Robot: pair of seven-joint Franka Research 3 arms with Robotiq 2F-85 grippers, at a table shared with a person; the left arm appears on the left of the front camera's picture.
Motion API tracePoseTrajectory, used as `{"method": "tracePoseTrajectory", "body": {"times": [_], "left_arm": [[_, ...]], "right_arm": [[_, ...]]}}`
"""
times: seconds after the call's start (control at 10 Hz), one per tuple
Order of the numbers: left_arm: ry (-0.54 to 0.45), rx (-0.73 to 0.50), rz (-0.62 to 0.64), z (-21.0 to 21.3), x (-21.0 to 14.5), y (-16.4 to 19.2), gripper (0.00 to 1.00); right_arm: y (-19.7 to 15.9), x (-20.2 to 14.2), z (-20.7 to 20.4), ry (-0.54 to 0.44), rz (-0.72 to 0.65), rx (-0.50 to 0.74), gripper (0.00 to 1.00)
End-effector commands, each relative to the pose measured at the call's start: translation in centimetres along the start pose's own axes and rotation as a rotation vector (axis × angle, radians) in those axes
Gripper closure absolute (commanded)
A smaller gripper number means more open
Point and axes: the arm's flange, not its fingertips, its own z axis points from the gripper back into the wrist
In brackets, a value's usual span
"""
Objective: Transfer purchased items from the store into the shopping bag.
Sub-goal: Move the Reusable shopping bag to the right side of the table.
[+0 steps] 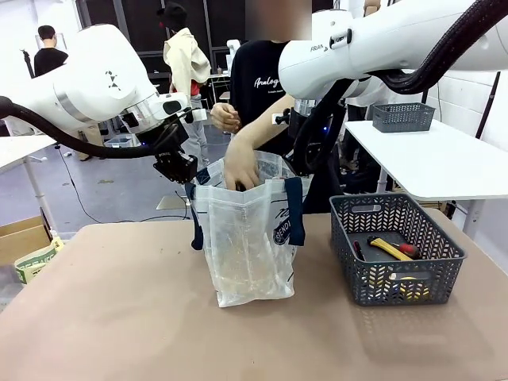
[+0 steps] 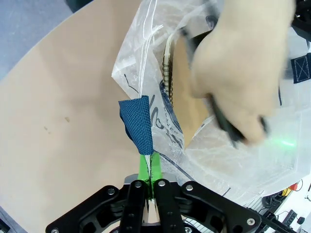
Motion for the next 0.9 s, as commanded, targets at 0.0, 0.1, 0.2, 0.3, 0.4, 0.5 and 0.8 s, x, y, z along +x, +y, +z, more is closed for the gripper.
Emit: {"method": "tracePoseTrajectory", "body": {"times": [0.0,0.1,0.2,0.3,0.4,0.5,0.8], "left_arm": [[0.002,0.001,0.012,-0.08,-0.02,-0.09,1.00],[0.002,0.001,0.012,-0.08,-0.02,-0.09,1.00],[0.002,0.001,0.012,-0.08,-0.02,-0.09,1.00],[0.002,0.001,0.012,-0.08,-0.02,-0.09,1.00],[0.002,0.001,0.012,-0.08,-0.02,-0.09,1.00],[0.002,0.001,0.012,-0.08,-0.02,-0.09,1.00],[0.002,0.001,0.012,-0.08,-0.02,-0.09,1.00]], "right_arm": [[-0.13,-0.05,-0.06,0.003,-0.002,0.000,1.00],[-0.13,-0.05,-0.06,0.003,-0.002,0.000,1.00],[-0.13,-0.05,-0.06,0.003,-0.002,0.000,1.00],[-0.13,-0.05,-0.06,0.003,-0.002,0.000,1.00],[-0.13,-0.05,-0.06,0.003,-0.002,0.000,1.00],[-0.13,-0.05,-0.06,0.003,-0.002,0.000,1.00],[-0.13,-0.05,-0.06,0.003,-0.002,0.000,1.00]]}}
